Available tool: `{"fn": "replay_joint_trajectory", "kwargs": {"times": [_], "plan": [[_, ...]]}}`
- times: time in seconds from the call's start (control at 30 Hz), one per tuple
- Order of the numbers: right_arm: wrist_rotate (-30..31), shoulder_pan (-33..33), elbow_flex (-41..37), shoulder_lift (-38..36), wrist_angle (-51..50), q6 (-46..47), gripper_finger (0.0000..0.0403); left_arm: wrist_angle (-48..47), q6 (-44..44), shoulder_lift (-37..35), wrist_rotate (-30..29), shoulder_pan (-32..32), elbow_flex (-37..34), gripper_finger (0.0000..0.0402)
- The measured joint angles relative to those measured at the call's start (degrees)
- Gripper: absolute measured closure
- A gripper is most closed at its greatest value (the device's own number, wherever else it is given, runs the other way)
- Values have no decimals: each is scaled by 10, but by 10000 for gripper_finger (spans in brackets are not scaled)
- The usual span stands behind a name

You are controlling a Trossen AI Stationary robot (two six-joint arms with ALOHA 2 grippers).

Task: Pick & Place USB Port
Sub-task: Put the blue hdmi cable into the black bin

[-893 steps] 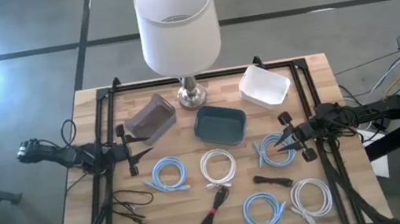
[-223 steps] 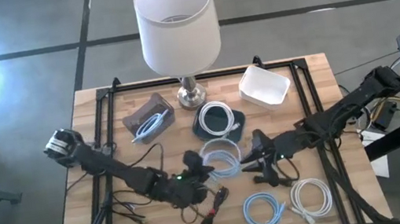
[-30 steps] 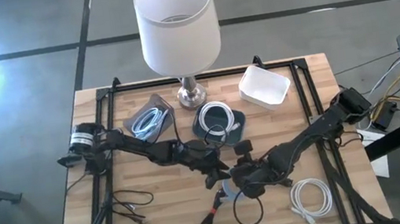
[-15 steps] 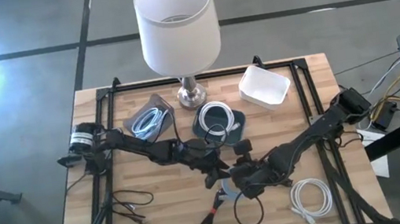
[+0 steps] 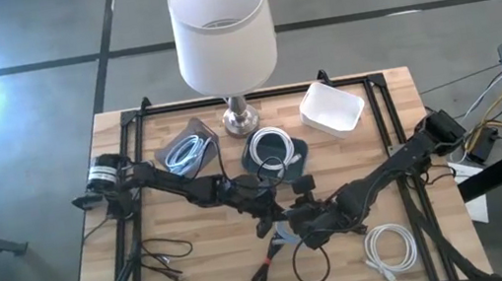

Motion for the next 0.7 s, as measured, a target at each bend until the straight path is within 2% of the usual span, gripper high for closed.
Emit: {"fn": "replay_joint_trajectory", "kwargs": {"times": [0.33, 0.57, 0.7], "plan": [[-3, 6, 9, -2, -3, 2, 270, -13, -1, 1, -28, 7, 0, 350], [-4, 20, 56, -16, -111, 59, 244, -11, 4, -31, -26, 11, 1, 349], [-1, 32, 50, -49, -126, 99, 236, -15, 23, -63, -25, 11, 0, 350]]}}
